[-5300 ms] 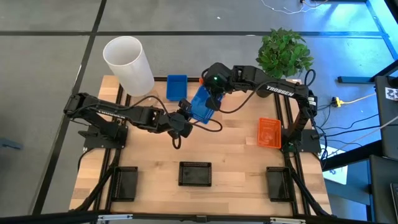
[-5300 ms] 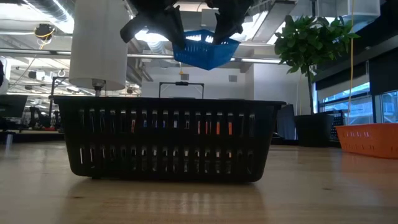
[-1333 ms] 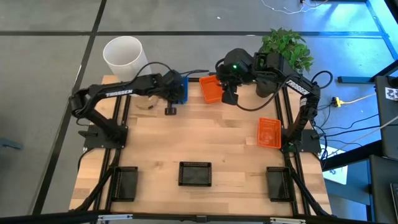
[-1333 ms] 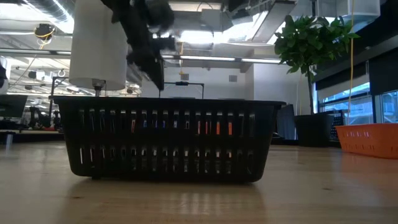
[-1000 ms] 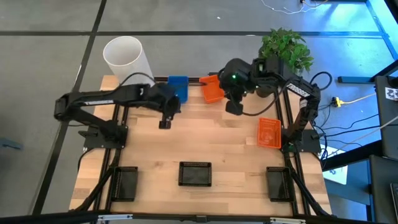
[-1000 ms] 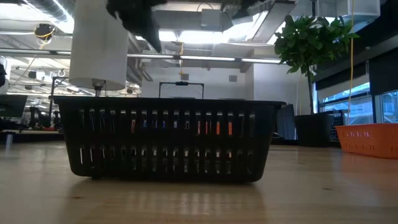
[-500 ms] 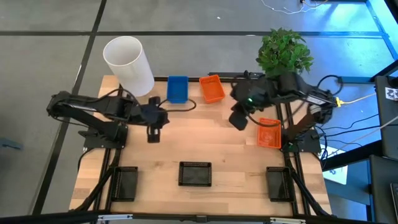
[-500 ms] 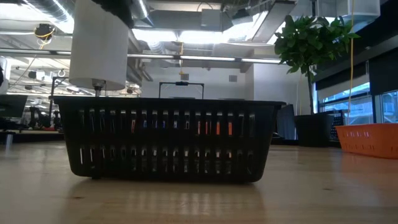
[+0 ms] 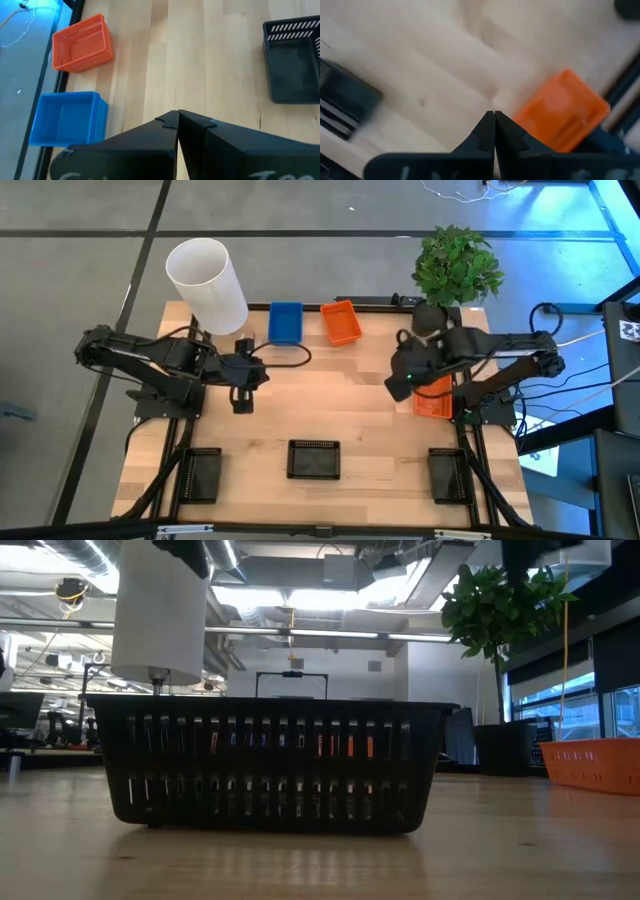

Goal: Stack baskets by color
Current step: Stack the orange basket on top of the orange basket on the table

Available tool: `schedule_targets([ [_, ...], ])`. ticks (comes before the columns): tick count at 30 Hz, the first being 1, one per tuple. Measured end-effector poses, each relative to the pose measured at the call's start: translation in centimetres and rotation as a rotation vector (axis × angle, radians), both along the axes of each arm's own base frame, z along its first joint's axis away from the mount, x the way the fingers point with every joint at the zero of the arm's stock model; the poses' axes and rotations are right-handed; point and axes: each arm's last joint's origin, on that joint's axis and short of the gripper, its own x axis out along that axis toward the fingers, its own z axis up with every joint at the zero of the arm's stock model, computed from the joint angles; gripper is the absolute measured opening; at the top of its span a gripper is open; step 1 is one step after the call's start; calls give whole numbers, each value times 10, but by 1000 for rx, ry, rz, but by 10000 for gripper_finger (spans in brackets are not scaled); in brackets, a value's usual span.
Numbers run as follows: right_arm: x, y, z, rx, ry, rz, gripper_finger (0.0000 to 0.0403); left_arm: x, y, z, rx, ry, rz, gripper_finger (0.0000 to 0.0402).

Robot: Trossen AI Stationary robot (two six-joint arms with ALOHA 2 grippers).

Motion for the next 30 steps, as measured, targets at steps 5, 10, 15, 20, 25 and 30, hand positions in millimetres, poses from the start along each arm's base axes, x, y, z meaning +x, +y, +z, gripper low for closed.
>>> schedule_targets([
  [5,-2,-2,-35,179,160,3,10,0,0,0,1,-1,0,1],
  [10,-8,-6,-58,226,260,23,45,0,0,0,1,-1,0,1],
  [15,-10,-12,-70,248,305,31,86,0,0,0,-1,-7,0,2],
  [20,-14,-20,-87,260,358,-40,129,1,0,1,-1,-9,1,1],
  [25,-22,-28,-120,295,423,-127,158,1,0,1,-1,-9,1,1],
  [30,-21,-37,-145,315,360,-138,169,1,0,1,0,-10,1,1],
])
